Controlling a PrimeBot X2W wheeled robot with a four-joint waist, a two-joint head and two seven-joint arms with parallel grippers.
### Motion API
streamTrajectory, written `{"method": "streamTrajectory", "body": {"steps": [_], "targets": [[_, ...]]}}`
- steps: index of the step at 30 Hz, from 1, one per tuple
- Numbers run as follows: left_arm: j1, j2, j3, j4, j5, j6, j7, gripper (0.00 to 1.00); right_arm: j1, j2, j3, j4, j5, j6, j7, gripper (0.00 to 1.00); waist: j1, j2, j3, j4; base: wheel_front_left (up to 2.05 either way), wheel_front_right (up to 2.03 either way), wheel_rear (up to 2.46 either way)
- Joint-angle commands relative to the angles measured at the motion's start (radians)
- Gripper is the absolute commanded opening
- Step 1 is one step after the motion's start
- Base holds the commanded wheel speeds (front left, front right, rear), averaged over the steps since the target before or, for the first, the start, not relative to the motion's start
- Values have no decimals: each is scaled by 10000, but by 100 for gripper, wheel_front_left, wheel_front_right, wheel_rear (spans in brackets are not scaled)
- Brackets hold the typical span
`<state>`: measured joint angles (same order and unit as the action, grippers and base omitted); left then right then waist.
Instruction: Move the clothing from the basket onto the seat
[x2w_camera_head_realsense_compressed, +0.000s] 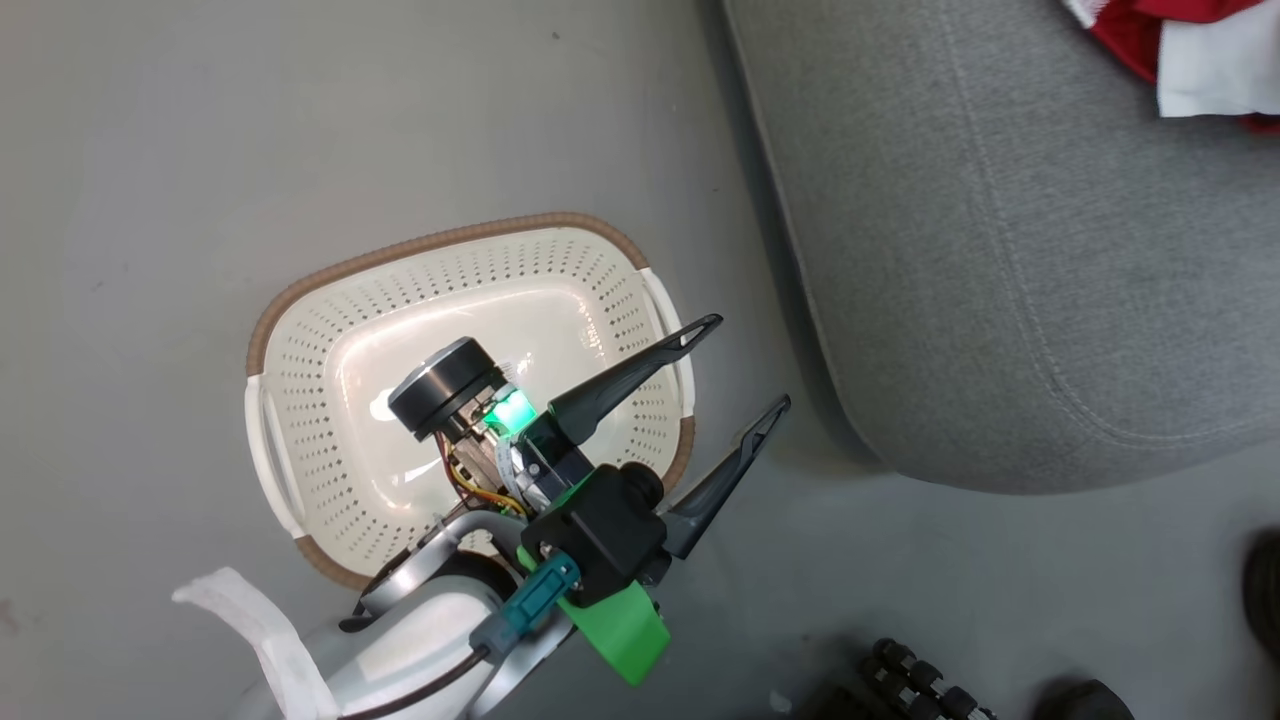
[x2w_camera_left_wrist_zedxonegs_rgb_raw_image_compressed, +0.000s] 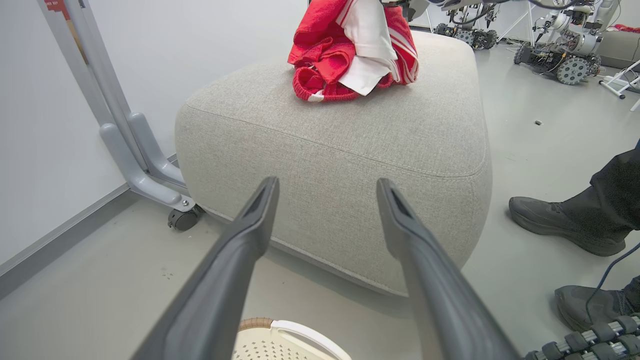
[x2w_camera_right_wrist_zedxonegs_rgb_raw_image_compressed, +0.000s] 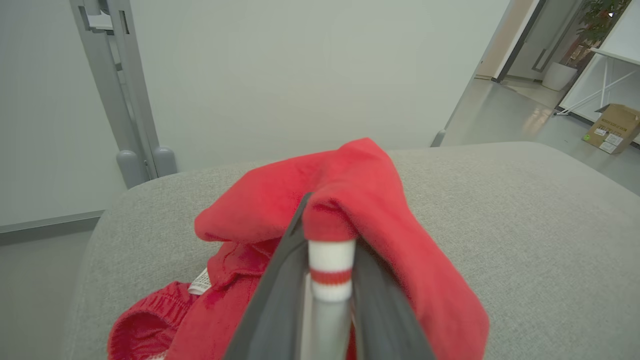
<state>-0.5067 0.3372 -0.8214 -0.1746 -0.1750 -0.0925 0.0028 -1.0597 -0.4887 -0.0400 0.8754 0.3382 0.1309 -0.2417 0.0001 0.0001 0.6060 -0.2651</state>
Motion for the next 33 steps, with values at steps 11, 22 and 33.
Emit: {"method": "streamTrajectory", "body": {"steps": [11,22,33], "targets": [[91,-90,82,465,-133,339,-458,100,2347,982,-1491,-691,-377,-3,-236,100,-1,-1,-413,166,0,0,0],[1115,-337,1135,1613,-964,1538,-1814,100,5771,2802,-2243,-4385,-1456,-3,-237,100,-1,-1,-2182,433,0,0,0],[1968,-542,3022,2672,-1766,2570,-2675,100,8629,4072,-1049,-7358,-1995,-3,95,100,-1,-1,-3478,1399,0,0,0]]}}
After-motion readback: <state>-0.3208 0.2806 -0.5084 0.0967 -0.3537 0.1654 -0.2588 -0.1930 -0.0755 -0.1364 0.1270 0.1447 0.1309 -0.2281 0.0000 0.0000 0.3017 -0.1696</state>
